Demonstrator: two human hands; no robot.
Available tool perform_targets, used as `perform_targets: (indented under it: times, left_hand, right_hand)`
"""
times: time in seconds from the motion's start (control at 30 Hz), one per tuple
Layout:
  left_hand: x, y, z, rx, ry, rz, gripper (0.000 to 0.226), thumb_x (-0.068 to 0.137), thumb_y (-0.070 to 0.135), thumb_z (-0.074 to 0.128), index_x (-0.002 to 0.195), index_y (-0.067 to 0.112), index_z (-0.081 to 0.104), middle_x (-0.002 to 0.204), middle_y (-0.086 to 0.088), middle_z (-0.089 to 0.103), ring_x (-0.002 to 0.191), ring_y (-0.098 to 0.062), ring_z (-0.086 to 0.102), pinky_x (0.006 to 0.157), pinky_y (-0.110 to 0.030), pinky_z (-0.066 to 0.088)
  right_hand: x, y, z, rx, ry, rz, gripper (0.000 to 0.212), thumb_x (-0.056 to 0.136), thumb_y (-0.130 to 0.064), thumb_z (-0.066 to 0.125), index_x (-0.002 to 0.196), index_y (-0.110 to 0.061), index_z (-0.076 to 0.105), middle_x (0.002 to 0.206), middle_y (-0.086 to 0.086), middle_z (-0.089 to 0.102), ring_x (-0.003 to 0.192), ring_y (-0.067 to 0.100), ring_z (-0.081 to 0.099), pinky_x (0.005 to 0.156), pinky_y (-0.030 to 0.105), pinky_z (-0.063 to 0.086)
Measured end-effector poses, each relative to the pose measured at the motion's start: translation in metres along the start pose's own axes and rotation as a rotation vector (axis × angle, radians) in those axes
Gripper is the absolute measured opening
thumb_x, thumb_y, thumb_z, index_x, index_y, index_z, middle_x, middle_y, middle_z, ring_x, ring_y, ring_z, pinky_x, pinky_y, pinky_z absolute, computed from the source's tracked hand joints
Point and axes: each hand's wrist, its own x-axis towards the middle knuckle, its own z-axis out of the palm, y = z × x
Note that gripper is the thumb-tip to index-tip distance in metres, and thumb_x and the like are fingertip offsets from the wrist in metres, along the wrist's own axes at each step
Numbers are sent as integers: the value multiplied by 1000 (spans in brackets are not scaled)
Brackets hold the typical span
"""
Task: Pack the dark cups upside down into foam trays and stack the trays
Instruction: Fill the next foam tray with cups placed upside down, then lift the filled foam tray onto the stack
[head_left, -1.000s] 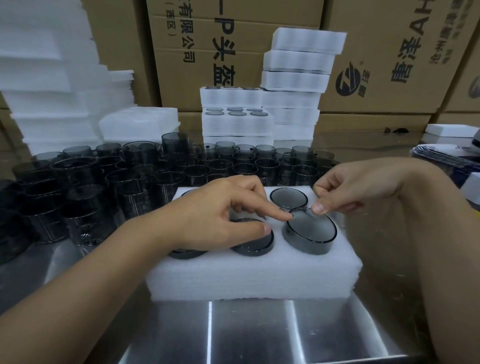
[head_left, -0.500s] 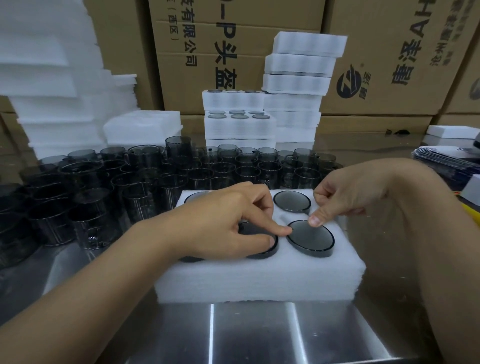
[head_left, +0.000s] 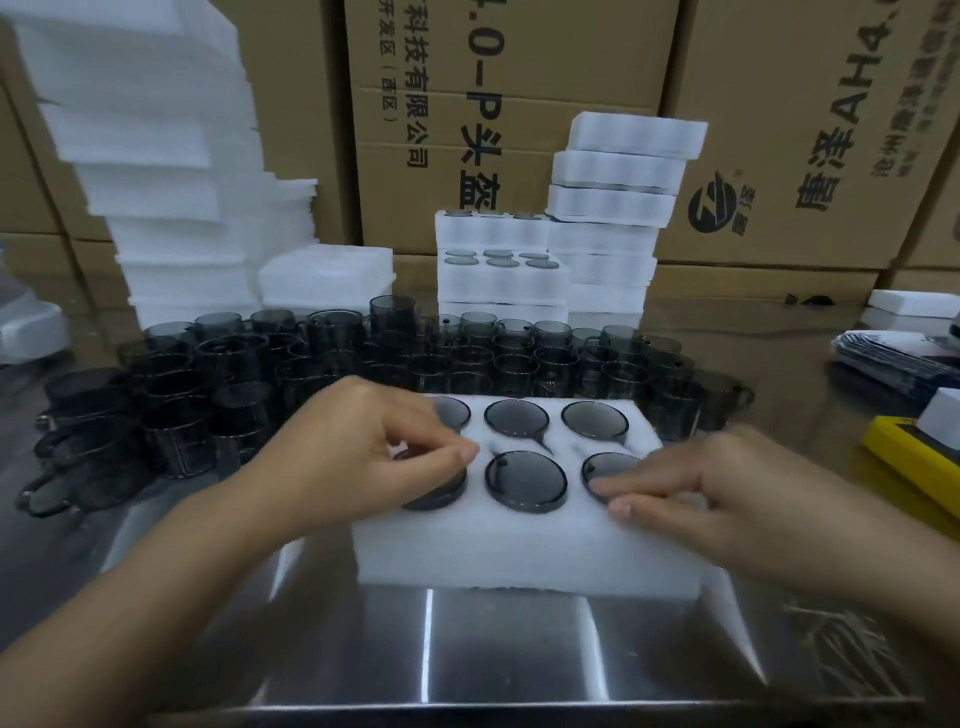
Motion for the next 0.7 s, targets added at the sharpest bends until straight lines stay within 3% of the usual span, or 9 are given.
perform_targets:
  times: [0.07, 0.1, 0.17, 0.23, 0.3, 0.4, 0.43, 0.53, 0.7]
  left_hand:
    - [-16, 0, -3, 145, -83, -28, 33, 77, 58, 52, 85, 38, 77, 76, 22, 71, 69, 4, 65, 63, -26, 52]
    - [-23, 1, -3, 210, -80, -17, 34, 77, 59, 51, 88, 39, 76, 81, 25, 71, 71, 4, 66, 65, -26, 54]
    - [-32, 3, -1, 288, -51, 34, 38, 78, 58, 53, 93, 34, 77, 85, 23, 73, 76, 2, 67, 67, -24, 55]
    - [-34, 4, -3, 319, -70, 72, 42, 77, 57, 55, 98, 29, 77, 88, 18, 74, 78, -4, 69, 68, -23, 55]
    - [-33, 7, -6, 321, -101, 111, 41, 78, 55, 54, 97, 27, 77, 87, 17, 74, 77, -5, 68, 72, -23, 50]
    - [-31, 14, -11, 391, -153, 181, 38, 80, 56, 51, 93, 29, 75, 84, 18, 71, 73, -5, 66, 70, -21, 45]
    - [-30, 18, -15, 429, -182, 222, 37, 80, 57, 51, 93, 30, 74, 83, 19, 69, 73, -3, 64, 68, -20, 45]
    - [-29, 35, -29, 484, -273, 322, 32, 77, 58, 52, 96, 36, 66, 81, 24, 62, 72, 4, 56, 60, -13, 44]
    - [13, 52, -63, 658, -106, 378, 39, 74, 48, 47, 105, 34, 64, 76, 27, 54, 70, -1, 47, 53, -15, 35]
  right_hand:
    - [-14, -1, 18, -246, 88, -63, 32, 91, -48, 48, 117, -35, 61, 111, -19, 68, 111, 2, 57, 86, 30, 50]
    - [-18, 0, 24, -322, 167, -92, 27, 92, -42, 56, 113, -30, 67, 110, -15, 70, 114, -3, 53, 86, 31, 52]
    - [-21, -2, 26, -331, 183, -100, 37, 83, -32, 70, 120, -32, 66, 118, -16, 67, 115, -13, 39, 91, 31, 52]
    - [-21, -1, 29, -253, 110, -69, 48, 90, -29, 64, 135, -38, 51, 134, -20, 56, 129, -10, 32, 103, 33, 43]
    - [-22, -2, 27, -225, 115, -69, 46, 88, -24, 65, 132, -36, 55, 125, -15, 64, 124, 5, 50, 97, 33, 46]
    - [-30, 0, 23, -320, 267, -167, 27, 82, -21, 72, 109, -19, 72, 96, -7, 74, 92, 15, 68, 91, 22, 45]
    - [-34, 0, 20, -332, 333, -195, 22, 90, -27, 62, 106, -17, 73, 94, -9, 72, 92, 13, 67, 97, 15, 37]
    - [-37, -1, 1, -312, 434, -257, 39, 100, -37, 32, 110, -25, 68, 104, -20, 60, 106, 5, 55, 107, 6, 23]
    - [3, 6, -51, -240, 533, -305, 30, 95, -37, 46, 112, -28, 68, 105, -28, 57, 105, -12, 51, 98, 2, 31]
